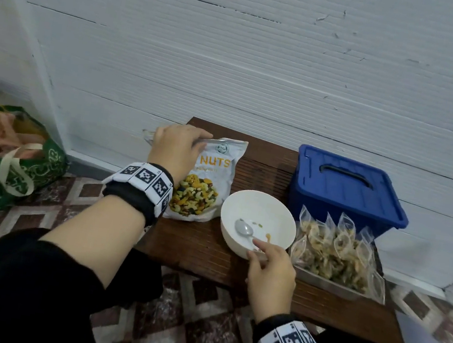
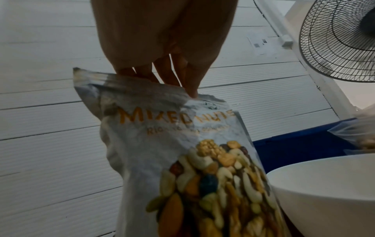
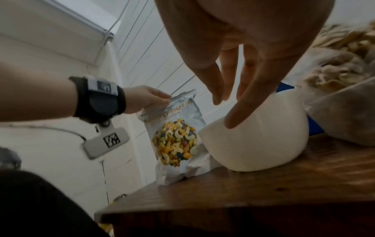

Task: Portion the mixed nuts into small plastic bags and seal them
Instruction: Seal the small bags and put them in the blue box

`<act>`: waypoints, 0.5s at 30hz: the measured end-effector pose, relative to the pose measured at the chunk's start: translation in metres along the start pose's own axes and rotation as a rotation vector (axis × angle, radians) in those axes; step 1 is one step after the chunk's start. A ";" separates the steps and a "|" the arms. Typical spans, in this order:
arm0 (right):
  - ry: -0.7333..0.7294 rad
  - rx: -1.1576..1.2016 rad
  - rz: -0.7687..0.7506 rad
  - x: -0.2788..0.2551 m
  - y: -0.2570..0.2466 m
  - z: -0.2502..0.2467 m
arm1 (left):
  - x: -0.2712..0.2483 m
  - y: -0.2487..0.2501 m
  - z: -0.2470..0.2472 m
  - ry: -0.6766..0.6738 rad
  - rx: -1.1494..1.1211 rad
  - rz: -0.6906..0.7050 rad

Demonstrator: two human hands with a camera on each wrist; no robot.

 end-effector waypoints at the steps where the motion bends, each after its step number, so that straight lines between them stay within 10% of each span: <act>1: -0.005 -0.015 0.009 -0.001 -0.001 0.000 | 0.000 0.000 0.000 0.001 -0.011 -0.016; 15: 0.036 -0.032 0.004 0.003 0.003 0.007 | 0.005 -0.004 0.000 0.004 -0.056 -0.039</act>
Point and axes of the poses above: each hand's wrist, its own x-axis towards the middle knuckle, its own z-axis out of the palm, y = z × x, the point moved 9 cm from there along x, towards the middle knuckle, and after that the axes turned 7 degrees about -z, right-handed, at the moved point
